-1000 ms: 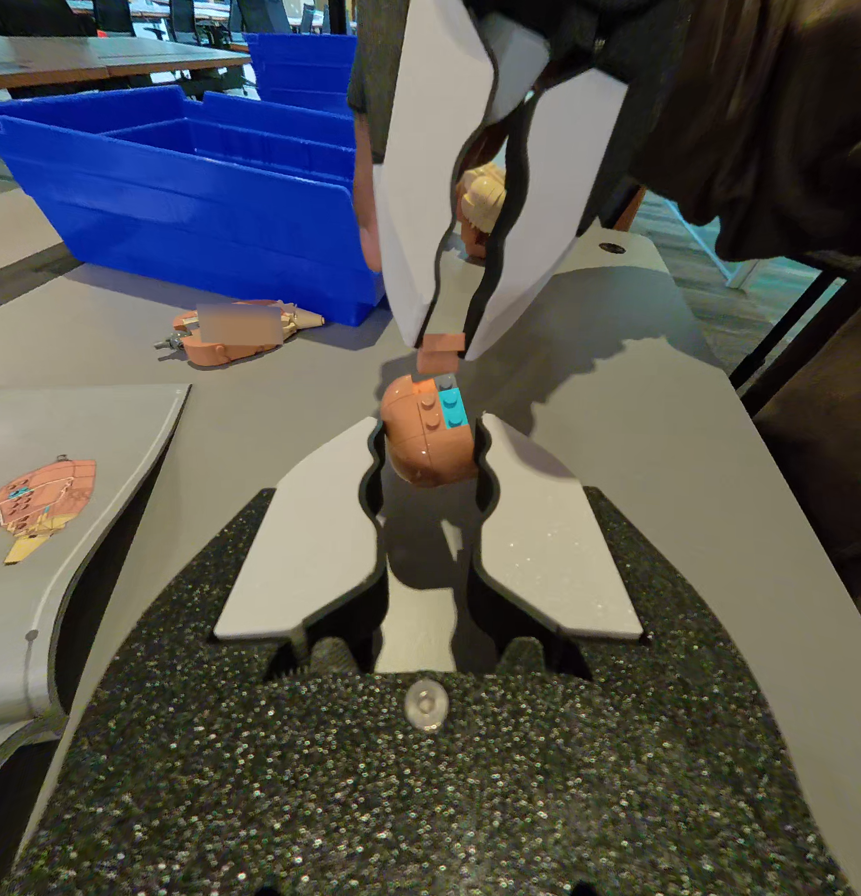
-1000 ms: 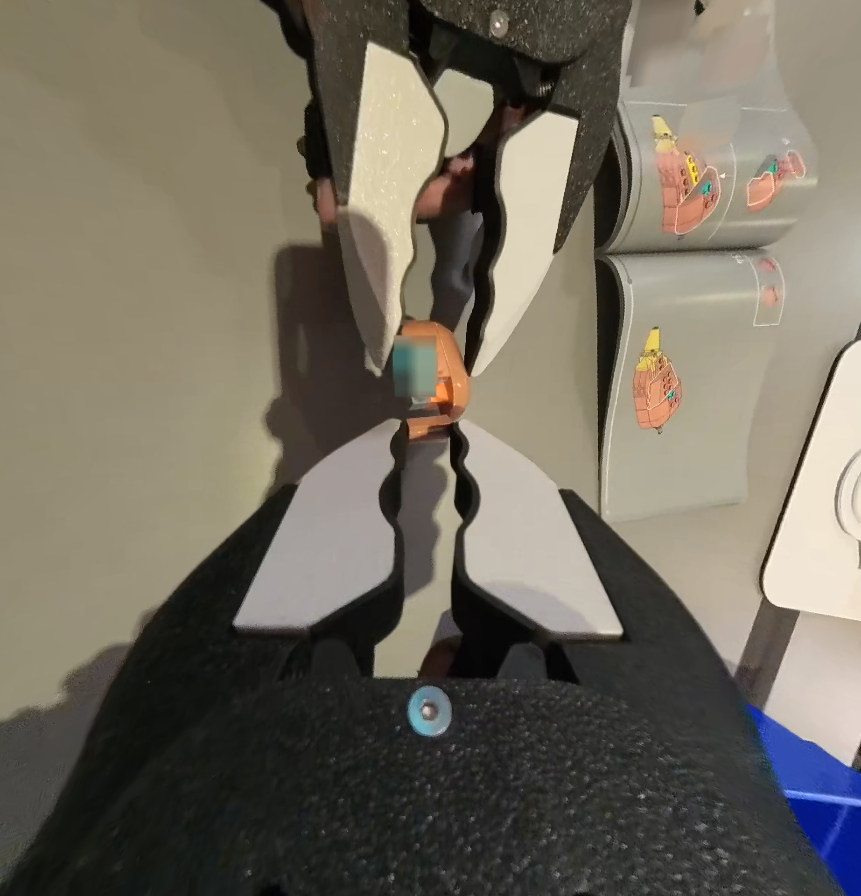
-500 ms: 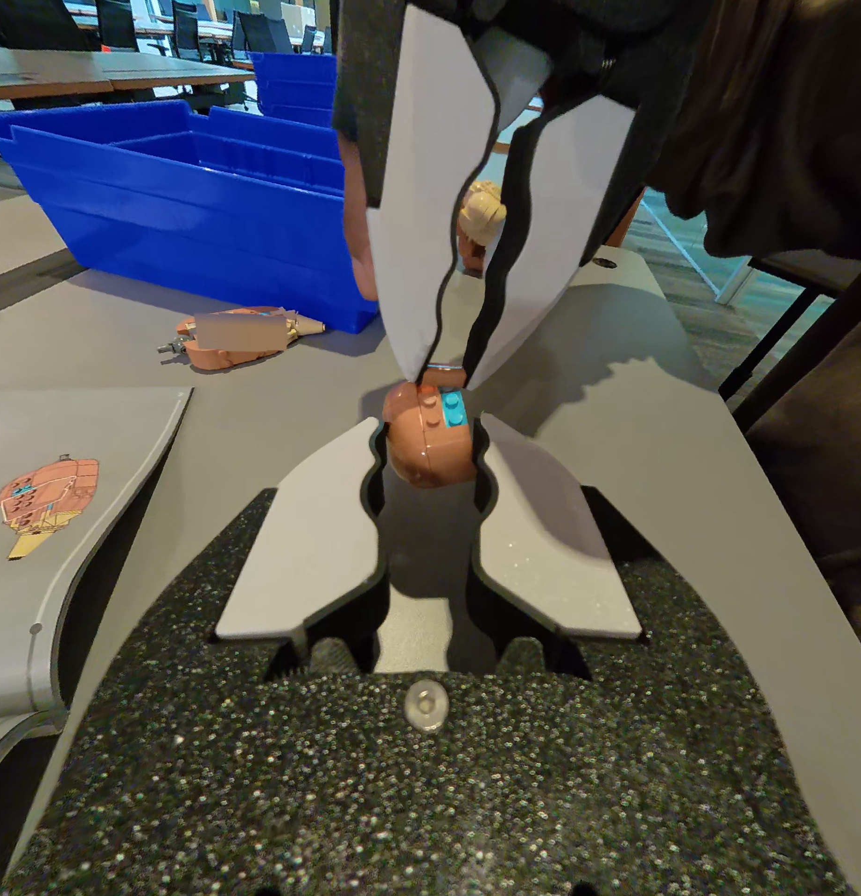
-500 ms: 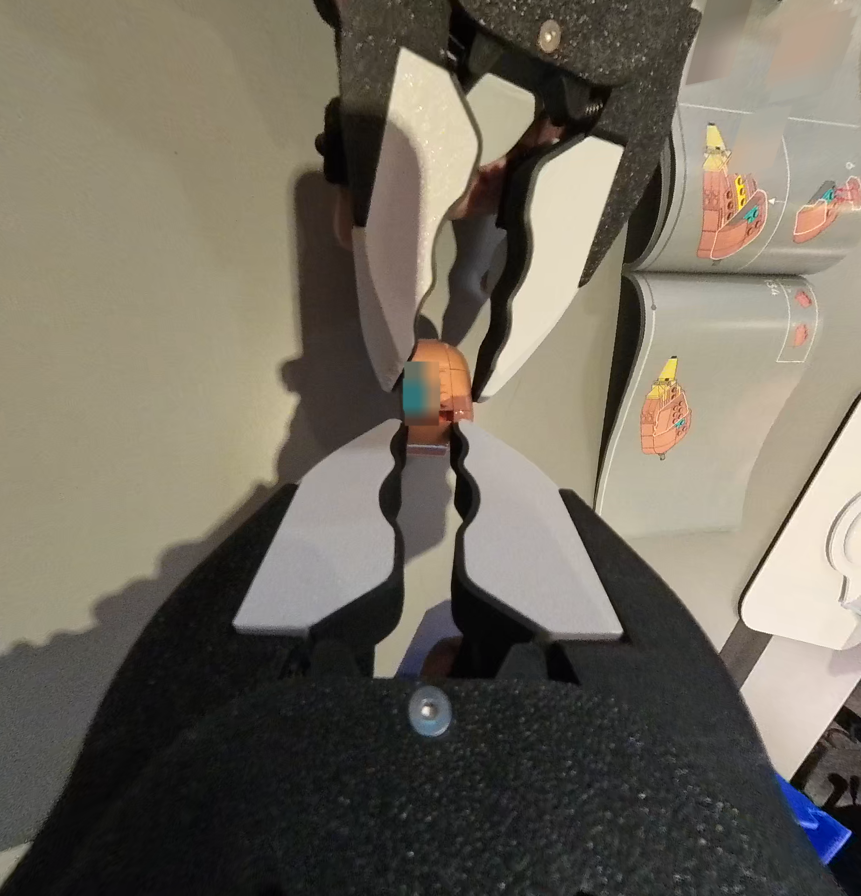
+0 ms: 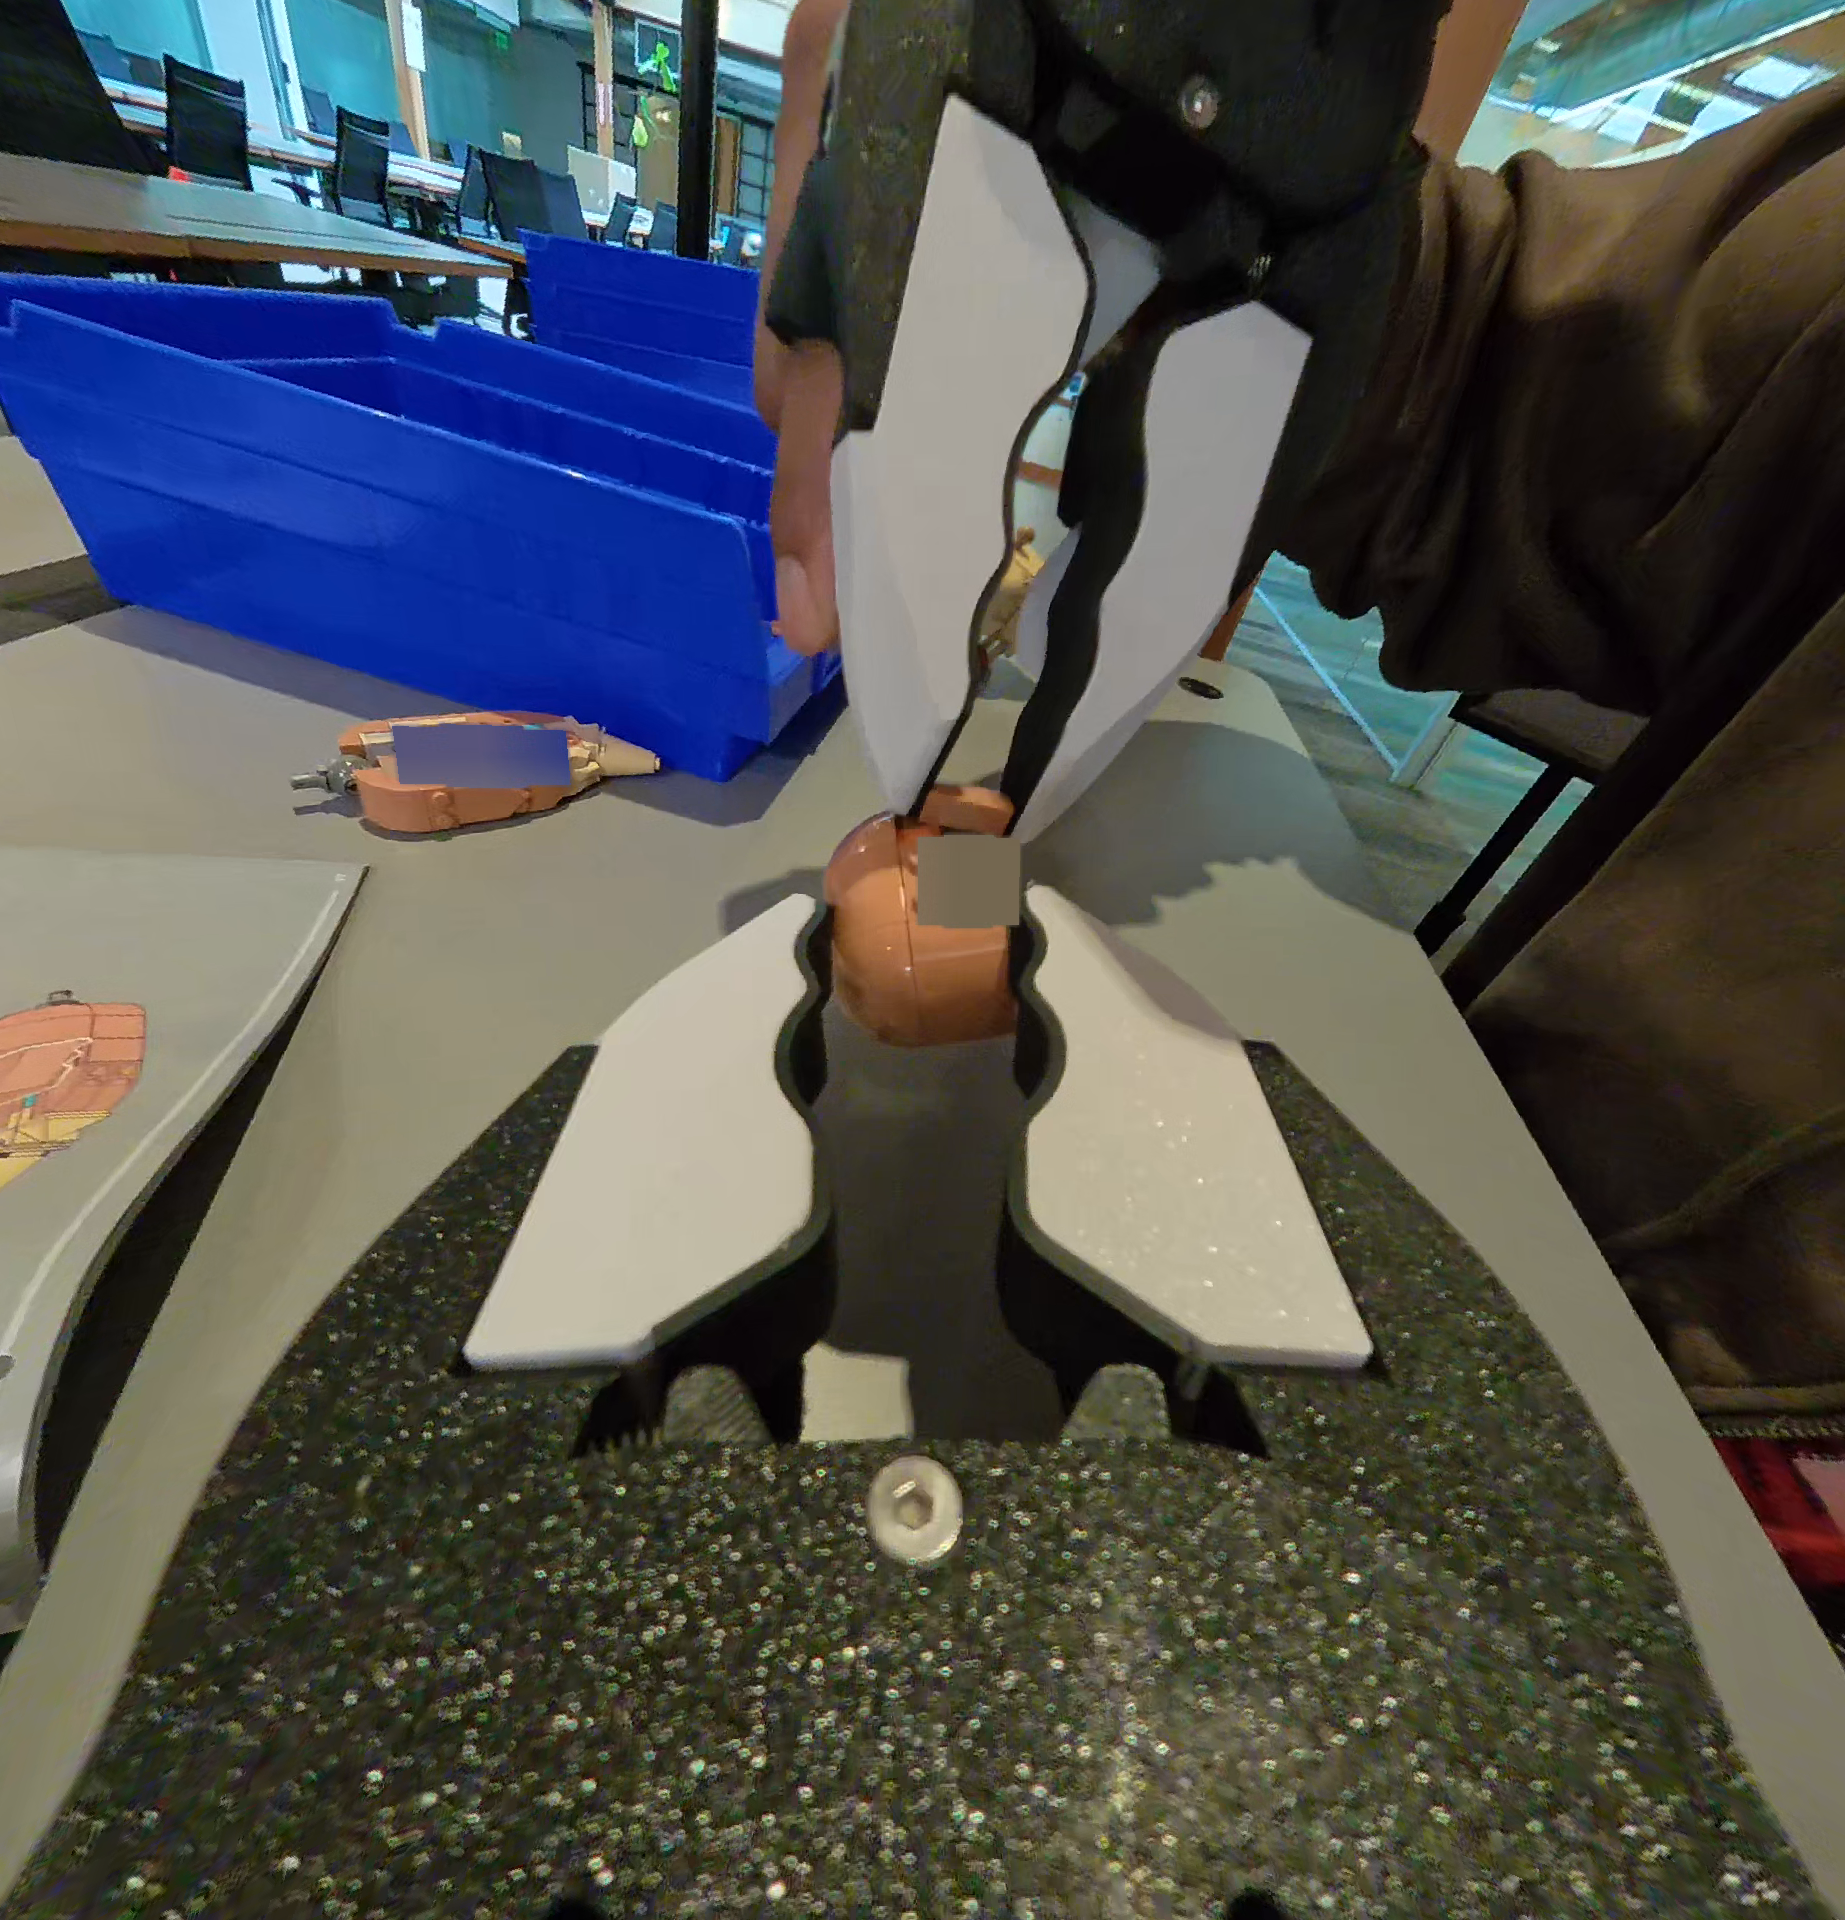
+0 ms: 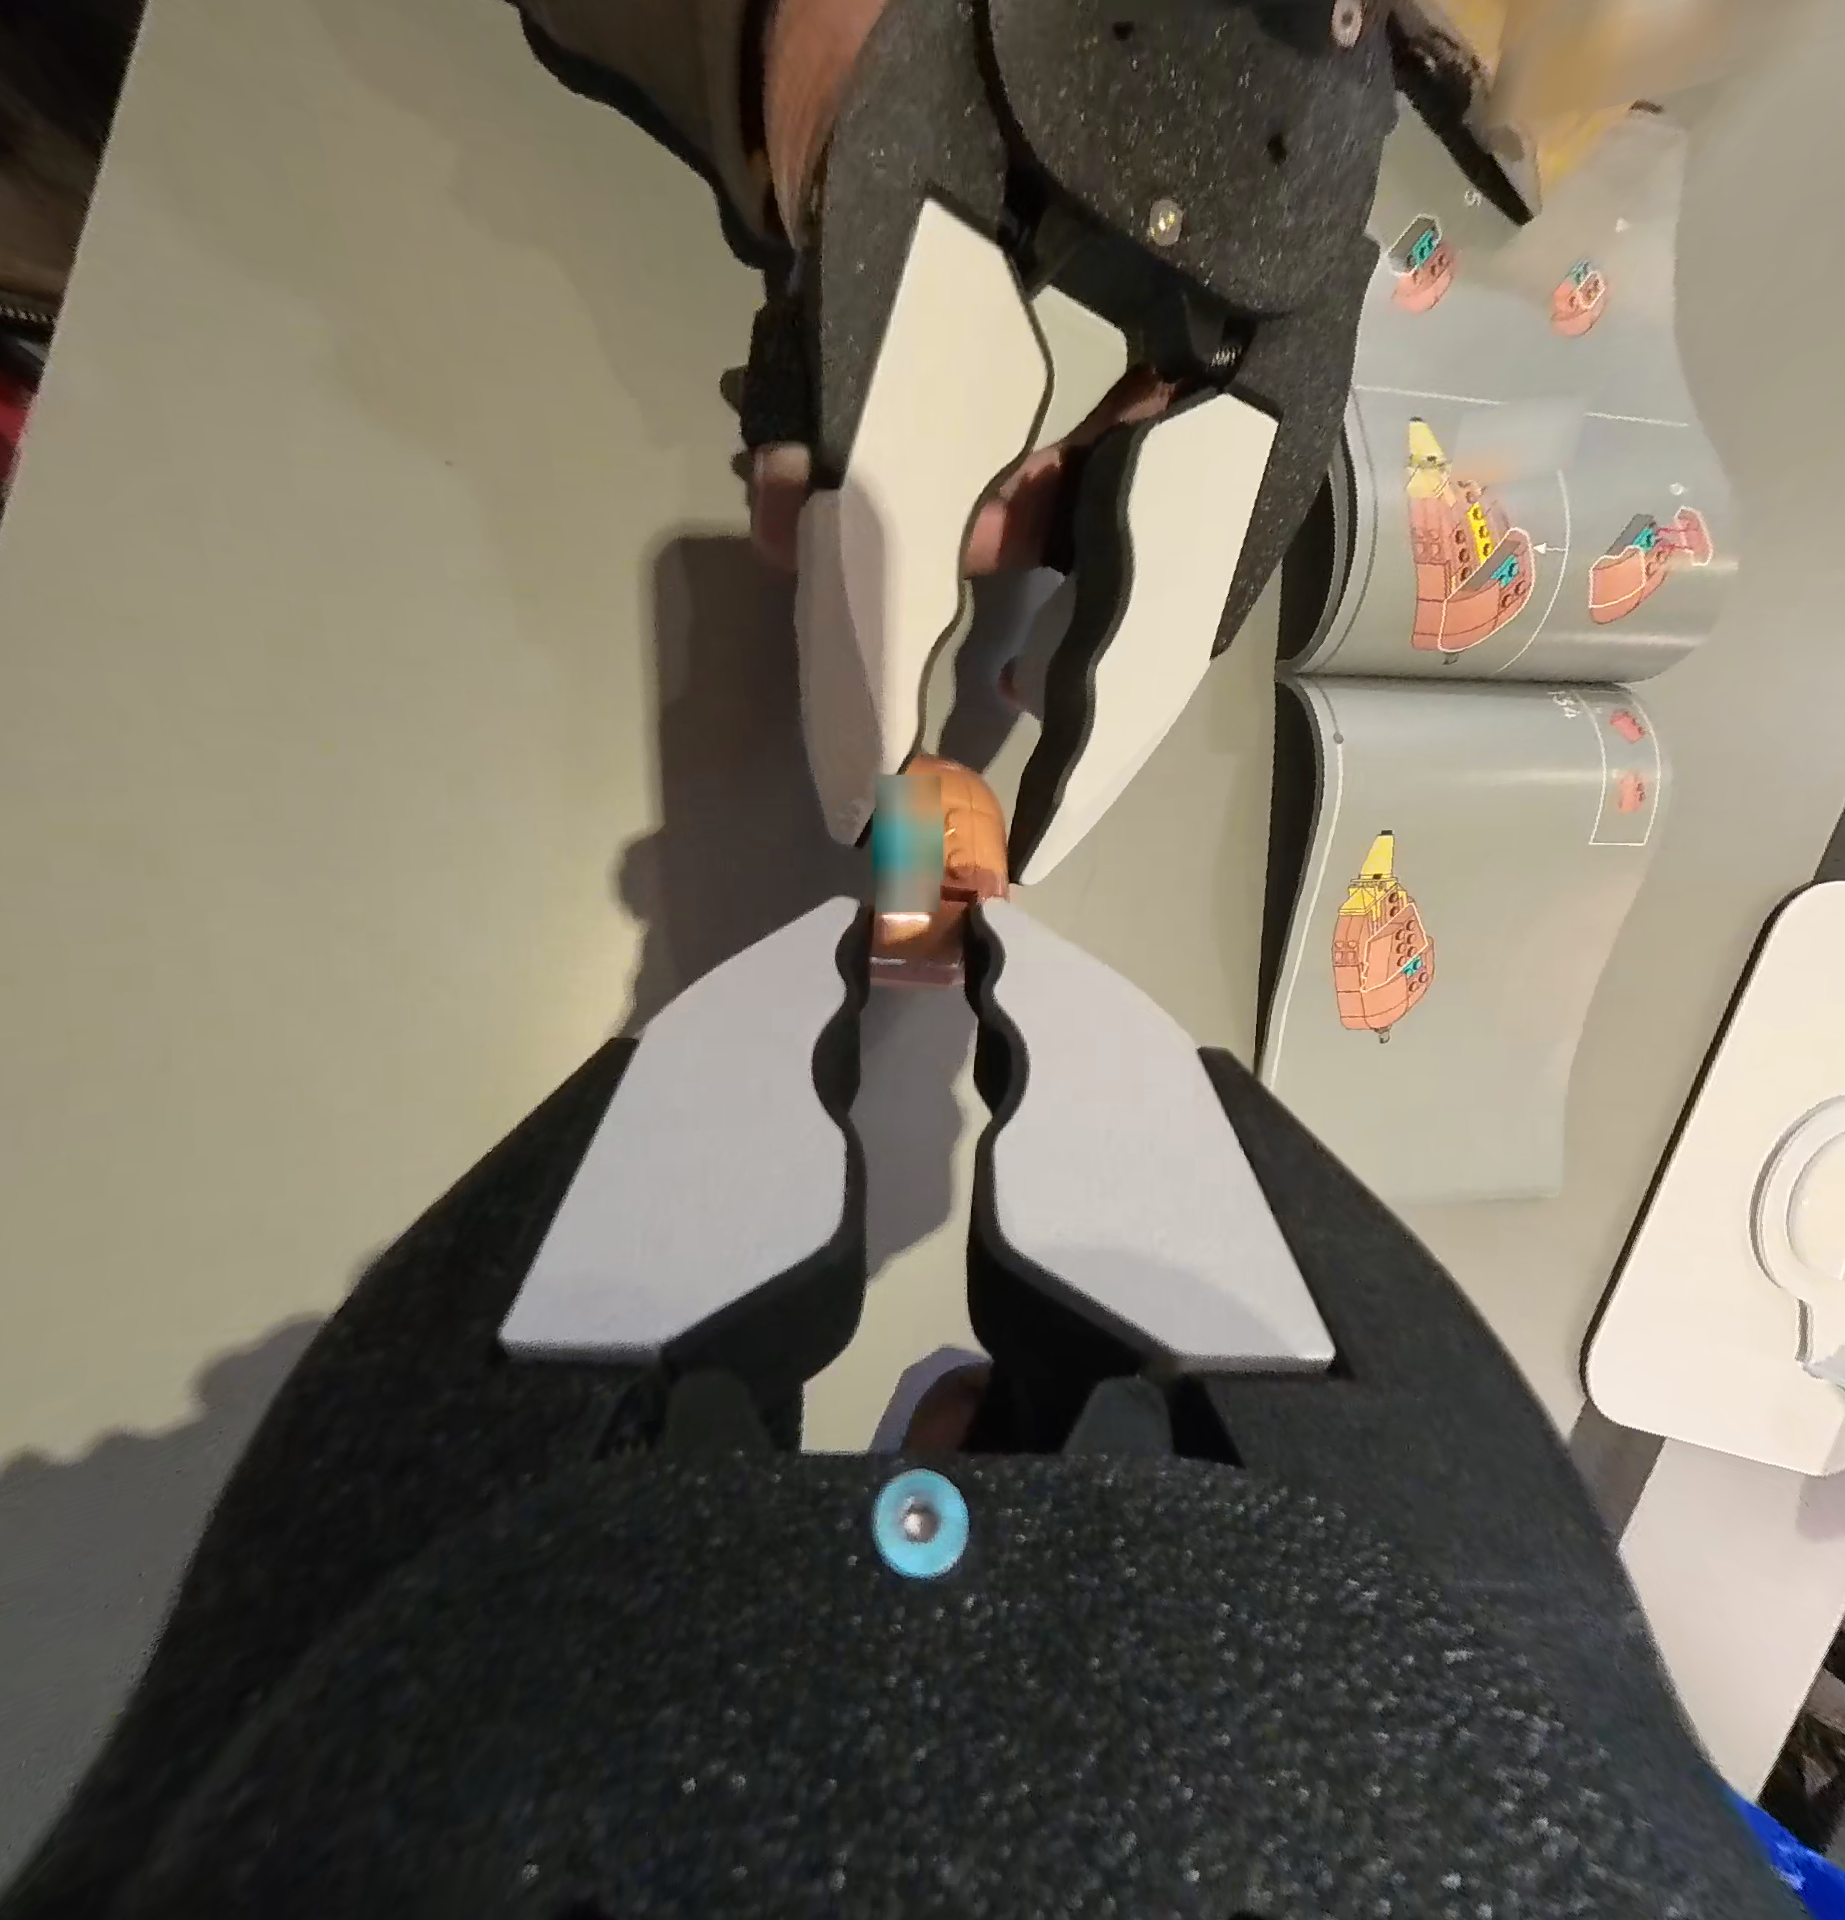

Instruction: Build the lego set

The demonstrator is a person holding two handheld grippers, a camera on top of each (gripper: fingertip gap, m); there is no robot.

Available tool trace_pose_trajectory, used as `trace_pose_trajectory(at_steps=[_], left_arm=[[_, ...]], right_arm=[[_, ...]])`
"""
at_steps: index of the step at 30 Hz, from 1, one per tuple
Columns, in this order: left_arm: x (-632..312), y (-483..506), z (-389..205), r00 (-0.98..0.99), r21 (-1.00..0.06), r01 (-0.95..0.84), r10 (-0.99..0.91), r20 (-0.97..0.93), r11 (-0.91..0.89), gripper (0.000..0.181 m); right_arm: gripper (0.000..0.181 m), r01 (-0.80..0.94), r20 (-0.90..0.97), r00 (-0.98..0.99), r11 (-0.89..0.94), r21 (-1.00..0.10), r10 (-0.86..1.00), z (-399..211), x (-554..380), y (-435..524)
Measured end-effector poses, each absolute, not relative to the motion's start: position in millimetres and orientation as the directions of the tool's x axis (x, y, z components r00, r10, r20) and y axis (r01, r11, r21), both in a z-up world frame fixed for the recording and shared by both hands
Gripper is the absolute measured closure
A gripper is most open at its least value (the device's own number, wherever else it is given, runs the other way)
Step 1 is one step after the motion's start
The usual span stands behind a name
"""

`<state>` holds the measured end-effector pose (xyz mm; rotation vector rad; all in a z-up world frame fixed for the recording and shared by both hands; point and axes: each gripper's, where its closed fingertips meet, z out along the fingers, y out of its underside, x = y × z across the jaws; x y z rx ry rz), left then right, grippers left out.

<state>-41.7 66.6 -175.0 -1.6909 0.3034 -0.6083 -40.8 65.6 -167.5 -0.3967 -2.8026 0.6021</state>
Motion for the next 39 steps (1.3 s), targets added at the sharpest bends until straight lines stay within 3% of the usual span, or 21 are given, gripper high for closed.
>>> trace_pose_trajectory(at_steps=[33, 37, 39], left_arm=[[-40.9, 61.2, -163.7, 0.751, -0.942, 0.265, -0.568, 0.337, -0.208, 0.155], [-35.3, 63.3, -178.5, 0.783, -0.946, 0.167, -0.546, 0.298, -0.277, 0.156], [-33.3, 63.9, -184.3, 0.8, -0.946, 0.124, -0.534, 0.274, -0.3, 0.165]], right_arm=[[0.16, 0.21, 0.163, -0.926, 0.823, -0.528, 0.341, -158.8, -40.8, 60.5], [0.161, 0.244, 0.118, -0.927, 0.811, -0.532, 0.356, -178.0, -34.4, 62.2], [0.162, 0.255, 0.12, -0.921, 0.806, -0.534, 0.371, -192.4, -31.8, 63.8]])
